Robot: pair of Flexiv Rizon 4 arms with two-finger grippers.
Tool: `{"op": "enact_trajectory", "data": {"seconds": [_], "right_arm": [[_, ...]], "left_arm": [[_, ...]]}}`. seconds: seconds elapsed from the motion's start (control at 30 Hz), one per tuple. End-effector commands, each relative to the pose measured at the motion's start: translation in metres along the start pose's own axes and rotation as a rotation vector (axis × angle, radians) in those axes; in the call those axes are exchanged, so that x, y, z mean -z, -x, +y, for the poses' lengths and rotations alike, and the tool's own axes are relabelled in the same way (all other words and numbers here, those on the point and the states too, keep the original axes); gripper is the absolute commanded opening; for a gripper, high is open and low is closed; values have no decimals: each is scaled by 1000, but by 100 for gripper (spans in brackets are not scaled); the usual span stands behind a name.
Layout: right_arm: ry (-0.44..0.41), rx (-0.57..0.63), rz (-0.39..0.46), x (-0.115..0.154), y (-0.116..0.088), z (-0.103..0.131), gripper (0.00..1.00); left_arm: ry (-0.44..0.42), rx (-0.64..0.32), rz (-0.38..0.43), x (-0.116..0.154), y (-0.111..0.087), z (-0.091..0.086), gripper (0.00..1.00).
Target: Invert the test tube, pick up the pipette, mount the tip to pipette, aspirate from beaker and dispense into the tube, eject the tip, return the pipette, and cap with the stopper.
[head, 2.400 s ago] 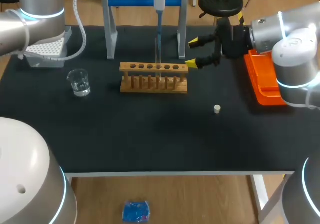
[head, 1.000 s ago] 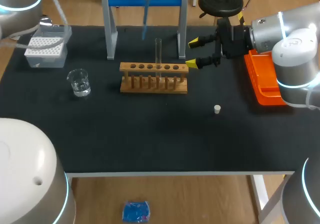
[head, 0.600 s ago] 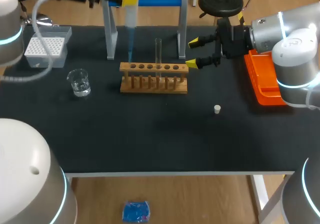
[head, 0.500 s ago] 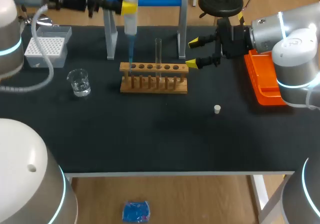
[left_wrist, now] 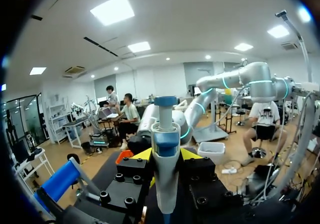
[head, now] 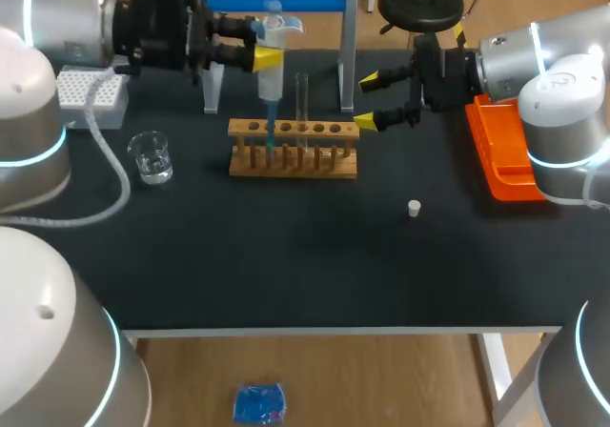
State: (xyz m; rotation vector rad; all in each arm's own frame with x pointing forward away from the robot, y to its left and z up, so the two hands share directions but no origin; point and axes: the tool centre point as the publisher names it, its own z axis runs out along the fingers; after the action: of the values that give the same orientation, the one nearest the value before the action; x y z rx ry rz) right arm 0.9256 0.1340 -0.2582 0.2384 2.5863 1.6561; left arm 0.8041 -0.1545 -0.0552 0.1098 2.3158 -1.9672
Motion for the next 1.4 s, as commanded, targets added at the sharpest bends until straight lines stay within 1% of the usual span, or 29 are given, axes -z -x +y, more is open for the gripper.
{"op": "enact_trajectory", "data": {"seconds": [0.03, 0.27, 0.43, 0.5, 0.67, 0.93, 1.17, 1.4], "right_arm": [[0, 0, -1, 0, 0, 0, 100], [0, 0, -1, 0, 0, 0, 100], [0, 0, -1, 0, 0, 0, 100], [0, 0, -1, 0, 0, 0, 100], [0, 0, -1, 0, 0, 0, 100], [0, 0, -1, 0, 0, 0, 100], [0, 0, -1, 0, 0, 0, 100], [0, 0, -1, 0, 0, 0, 100]], "left_arm": [[-16, -8, 15, -19, 6, 10, 0], [-36, -15, 49, -34, 12, 21, 0], [-40, 5, 67, -38, 17, 31, 0], [-27, 23, 76, -40, 19, 36, 0], [-18, 32, 76, -41, 20, 38, 0], [-22, 46, 42, -38, 18, 41, 0], [-23, 81, -16, -34, 16, 45, 0], [-26, 85, -33, -32, 15, 46, 0]]}}
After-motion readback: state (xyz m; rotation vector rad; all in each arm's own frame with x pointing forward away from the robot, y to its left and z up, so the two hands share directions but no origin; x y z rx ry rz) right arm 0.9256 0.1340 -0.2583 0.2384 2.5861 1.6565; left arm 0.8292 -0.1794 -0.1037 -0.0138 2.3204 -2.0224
